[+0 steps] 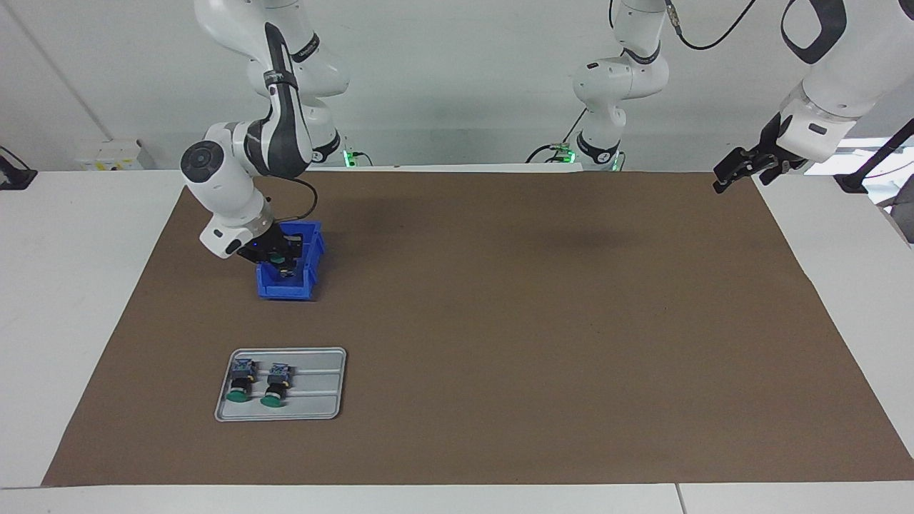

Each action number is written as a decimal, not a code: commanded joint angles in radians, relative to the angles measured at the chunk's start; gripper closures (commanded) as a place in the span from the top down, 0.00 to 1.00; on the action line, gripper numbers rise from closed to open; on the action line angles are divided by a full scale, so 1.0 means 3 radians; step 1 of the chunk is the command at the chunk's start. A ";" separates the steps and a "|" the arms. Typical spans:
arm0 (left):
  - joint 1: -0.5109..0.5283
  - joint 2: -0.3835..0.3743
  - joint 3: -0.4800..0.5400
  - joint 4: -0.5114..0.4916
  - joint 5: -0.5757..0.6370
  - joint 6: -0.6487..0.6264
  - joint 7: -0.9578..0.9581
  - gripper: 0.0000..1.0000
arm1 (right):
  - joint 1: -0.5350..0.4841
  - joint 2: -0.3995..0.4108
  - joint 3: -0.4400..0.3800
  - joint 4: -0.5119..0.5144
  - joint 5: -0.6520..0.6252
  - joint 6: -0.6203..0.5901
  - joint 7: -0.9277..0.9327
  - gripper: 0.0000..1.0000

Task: Place and press button with both arms
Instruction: 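Lower the button into the blue bin and open the right gripper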

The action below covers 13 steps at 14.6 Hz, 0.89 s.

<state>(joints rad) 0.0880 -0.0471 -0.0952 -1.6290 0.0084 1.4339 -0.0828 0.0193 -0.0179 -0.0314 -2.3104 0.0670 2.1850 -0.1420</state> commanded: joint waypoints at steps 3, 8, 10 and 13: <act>0.0024 -0.0083 -0.0031 -0.0082 0.0069 -0.0009 0.0046 1.00 | -0.0029 -0.0012 0.0033 0.0062 -0.0029 -0.0094 -0.0033 0.42; 0.0024 -0.0083 -0.0031 -0.0077 0.0069 -0.0014 0.0046 1.00 | -0.0029 -0.0012 0.0033 0.0098 -0.0029 -0.0140 -0.0028 0.59; 0.0024 -0.0083 -0.0031 -0.0082 0.0069 -0.0024 0.0046 1.00 | -0.0029 -0.0012 0.0033 0.0103 -0.0029 -0.0140 -0.0028 0.63; 0.0024 -0.0083 -0.0036 -0.0077 0.0069 -0.0024 0.0041 1.00 | -0.0029 -0.0017 0.0033 0.0261 -0.0029 -0.0318 -0.0028 0.64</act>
<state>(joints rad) 0.0880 -0.0472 -0.0956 -1.6290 0.0085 1.4339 -0.0826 0.0196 -0.0180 -0.0304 -2.2777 0.0667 2.1470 -0.1420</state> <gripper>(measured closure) 0.000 0.366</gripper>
